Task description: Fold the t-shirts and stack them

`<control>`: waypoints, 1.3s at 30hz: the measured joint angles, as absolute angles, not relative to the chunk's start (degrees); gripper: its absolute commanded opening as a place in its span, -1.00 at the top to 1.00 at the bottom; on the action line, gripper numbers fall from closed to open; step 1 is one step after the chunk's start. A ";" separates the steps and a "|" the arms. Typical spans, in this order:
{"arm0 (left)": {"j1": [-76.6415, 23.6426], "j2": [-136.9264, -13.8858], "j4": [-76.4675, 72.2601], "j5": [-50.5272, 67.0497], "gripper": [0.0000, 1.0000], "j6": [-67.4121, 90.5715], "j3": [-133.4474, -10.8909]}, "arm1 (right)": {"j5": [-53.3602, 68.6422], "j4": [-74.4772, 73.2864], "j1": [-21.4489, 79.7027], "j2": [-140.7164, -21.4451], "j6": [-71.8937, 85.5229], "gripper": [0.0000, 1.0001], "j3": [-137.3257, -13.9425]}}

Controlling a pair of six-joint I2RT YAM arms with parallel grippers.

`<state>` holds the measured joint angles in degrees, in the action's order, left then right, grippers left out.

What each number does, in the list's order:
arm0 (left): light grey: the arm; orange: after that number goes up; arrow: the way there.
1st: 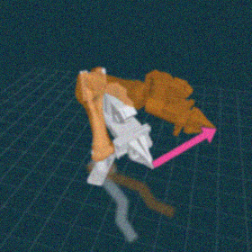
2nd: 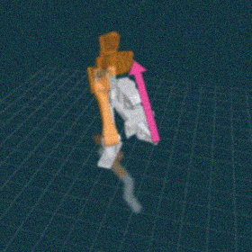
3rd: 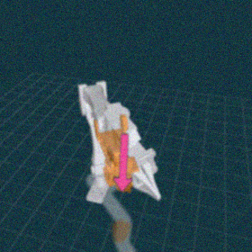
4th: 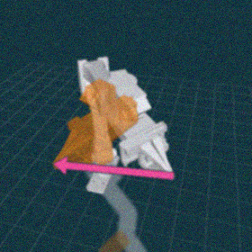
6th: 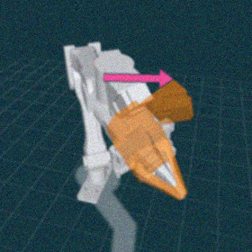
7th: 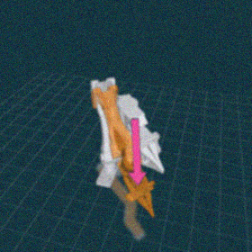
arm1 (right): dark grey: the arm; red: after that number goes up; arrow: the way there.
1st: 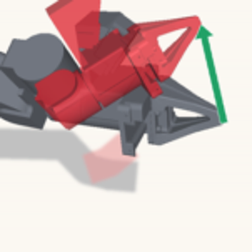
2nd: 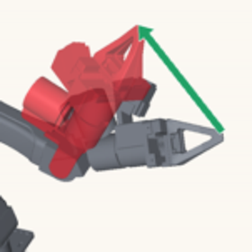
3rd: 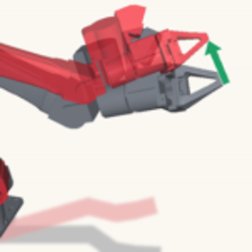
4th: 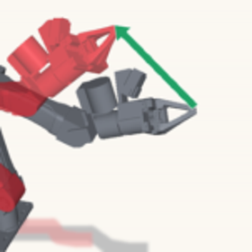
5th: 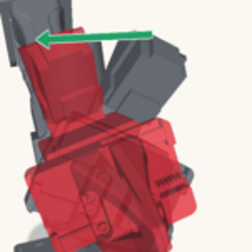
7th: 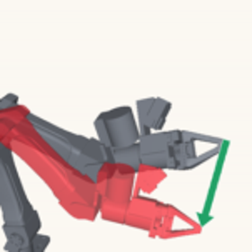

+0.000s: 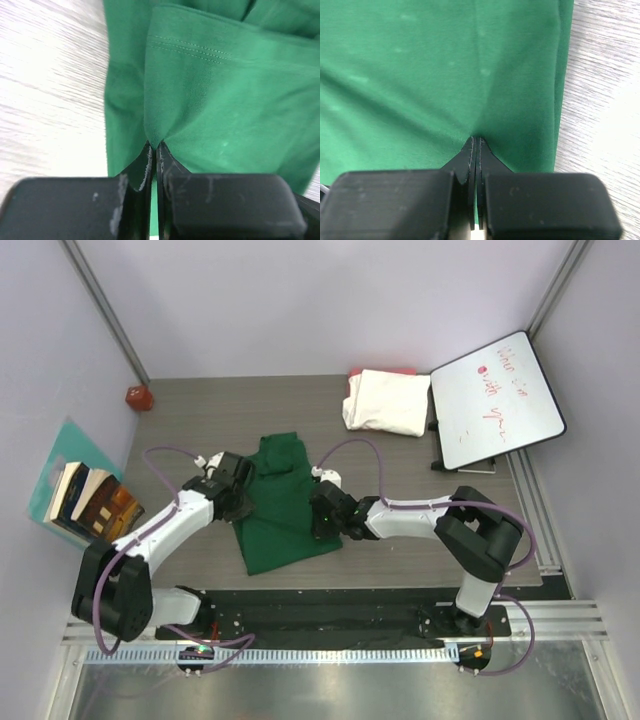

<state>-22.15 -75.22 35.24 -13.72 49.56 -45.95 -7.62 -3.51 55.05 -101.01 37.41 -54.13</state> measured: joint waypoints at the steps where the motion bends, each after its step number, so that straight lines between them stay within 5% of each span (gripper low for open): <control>1: -22.22 -74.30 36.03 -14.26 0.99 49.56 -46.37 | -7.62 -3.49 55.05 -101.06 37.50 0.98 -54.17; 7: -22.39 -73.97 39.66 -16.86 0.88 49.56 -47.92 | -7.46 -3.33 55.09 -101.75 37.71 0.98 -54.98; 9: -22.37 -76.77 40.05 -17.08 0.64 49.56 -47.90 | -7.38 -3.40 55.07 -101.84 37.71 0.98 -55.09; 13: -22.35 -82.67 40.42 -17.45 -0.25 49.60 -47.90 | -7.46 -3.73 55.09 -101.89 37.71 0.77 -55.31; 17: -22.35 -84.09 41.34 -17.45 -0.43 50.09 -47.83 | -8.03 -3.92 55.29 -101.67 37.91 0.74 -55.31; 26: -22.33 -72.42 42.92 -18.22 -0.48 49.84 -47.40 | -11.94 -12.16 55.29 -99.57 36.14 0.74 -56.69; 39: -28.71 -66.02 41.28 -12.64 -0.04 51.88 -41.54 | -13.76 -18.98 50.76 -101.01 28.51 0.94 -72.38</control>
<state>-28.71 -66.02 41.28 -12.64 51.88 -41.54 -13.76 -18.98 50.76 -101.01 28.51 -72.38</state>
